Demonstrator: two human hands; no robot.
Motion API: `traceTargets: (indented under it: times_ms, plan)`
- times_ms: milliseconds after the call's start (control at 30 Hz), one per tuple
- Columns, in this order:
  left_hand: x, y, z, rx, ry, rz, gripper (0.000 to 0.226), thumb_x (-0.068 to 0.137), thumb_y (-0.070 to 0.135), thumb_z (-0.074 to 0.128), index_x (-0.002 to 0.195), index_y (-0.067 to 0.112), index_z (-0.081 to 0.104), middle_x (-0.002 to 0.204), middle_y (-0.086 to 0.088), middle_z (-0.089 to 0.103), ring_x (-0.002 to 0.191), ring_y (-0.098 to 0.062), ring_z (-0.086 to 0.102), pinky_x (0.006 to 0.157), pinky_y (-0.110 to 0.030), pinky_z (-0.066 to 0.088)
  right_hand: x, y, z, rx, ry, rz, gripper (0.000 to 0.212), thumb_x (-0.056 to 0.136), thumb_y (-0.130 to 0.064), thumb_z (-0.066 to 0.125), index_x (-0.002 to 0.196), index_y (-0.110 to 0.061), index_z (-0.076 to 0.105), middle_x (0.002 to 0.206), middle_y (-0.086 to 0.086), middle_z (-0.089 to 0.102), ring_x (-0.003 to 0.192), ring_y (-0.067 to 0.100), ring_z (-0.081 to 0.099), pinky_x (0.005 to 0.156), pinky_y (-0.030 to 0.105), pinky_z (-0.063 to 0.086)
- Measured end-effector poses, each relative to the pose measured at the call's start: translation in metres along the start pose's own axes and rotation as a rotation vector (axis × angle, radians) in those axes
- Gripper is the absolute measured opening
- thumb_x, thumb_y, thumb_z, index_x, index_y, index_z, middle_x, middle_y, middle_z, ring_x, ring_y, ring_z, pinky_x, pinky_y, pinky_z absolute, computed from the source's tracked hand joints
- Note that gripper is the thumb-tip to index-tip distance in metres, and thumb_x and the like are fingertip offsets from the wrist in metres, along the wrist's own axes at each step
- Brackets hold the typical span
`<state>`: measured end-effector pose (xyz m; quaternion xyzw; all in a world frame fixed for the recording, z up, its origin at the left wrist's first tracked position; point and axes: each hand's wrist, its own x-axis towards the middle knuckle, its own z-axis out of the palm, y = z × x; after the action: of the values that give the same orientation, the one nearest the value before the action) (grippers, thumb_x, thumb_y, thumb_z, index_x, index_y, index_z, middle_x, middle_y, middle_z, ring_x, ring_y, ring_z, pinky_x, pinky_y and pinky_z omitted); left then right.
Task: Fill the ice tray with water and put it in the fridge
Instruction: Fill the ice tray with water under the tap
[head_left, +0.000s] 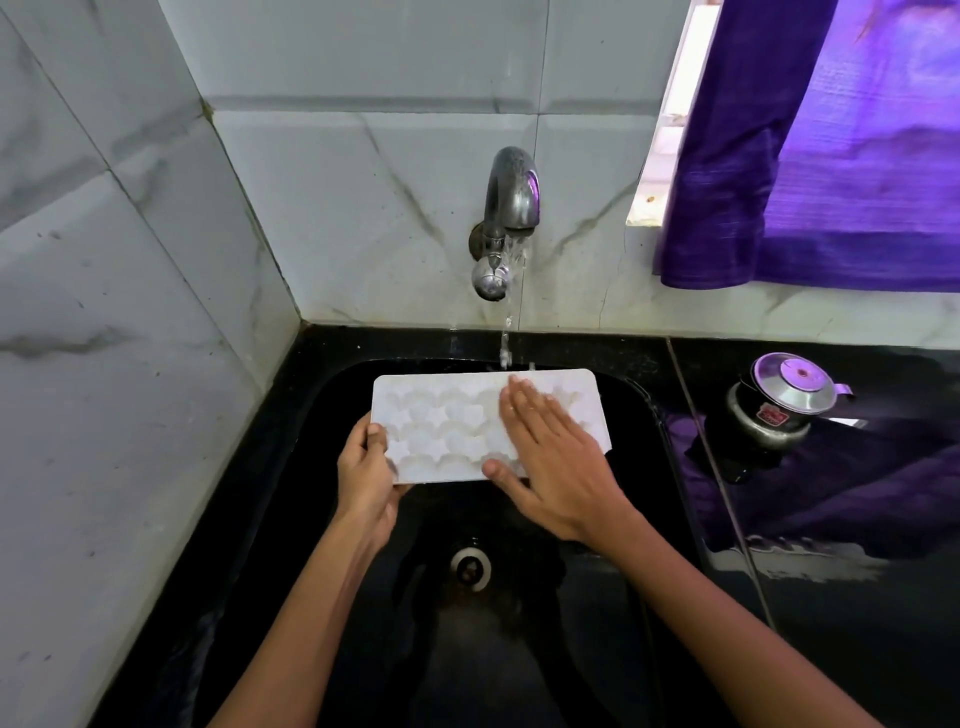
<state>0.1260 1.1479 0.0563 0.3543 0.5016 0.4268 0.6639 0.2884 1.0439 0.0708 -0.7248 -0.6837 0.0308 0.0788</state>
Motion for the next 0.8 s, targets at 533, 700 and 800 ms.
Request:
traceTargets:
  times_ms: [533, 700, 800]
  plan:
    - [0.011, -0.003, 0.014, -0.031, 0.017, -0.020, 0.034, 0.102, 0.025, 0.032, 0.132, 0.022, 0.047, 0.105, 0.003, 0.063, 0.094, -0.018, 0.063, 0.070, -0.040, 0.055, 0.003, 0.007, 0.001, 0.027, 0.002, 0.060, 0.090, 0.083, -0.070, -0.006, 0.149, -0.009, -0.009, 0.156, 0.008, -0.015, 0.145, 0.017, -0.016, 0.117, 0.029, -0.011]
    - [0.008, -0.013, 0.023, 0.016, -0.060, -0.058, 0.034, 0.102, 0.025, 0.032, 0.132, 0.021, 0.047, 0.119, -0.004, 0.062, 0.100, -0.022, 0.064, 0.075, -0.042, 0.056, 0.021, 0.015, -0.002, 0.076, 0.036, 0.209, 0.104, 0.072, -0.076, -0.021, 0.148, -0.005, -0.008, 0.156, 0.010, -0.017, 0.143, 0.018, -0.019, 0.116, 0.030, -0.013]
    - [0.004, -0.022, 0.035, 0.004, -0.100, -0.067, 0.034, 0.102, 0.024, 0.034, 0.133, 0.018, 0.047, 0.119, -0.007, 0.063, 0.099, -0.022, 0.065, 0.071, -0.037, 0.056, 0.030, -0.002, -0.001, 0.056, 0.026, 0.126, 0.099, 0.077, -0.072, -0.017, 0.149, -0.005, -0.009, 0.156, 0.012, -0.016, 0.144, 0.021, -0.019, 0.115, 0.031, -0.014]
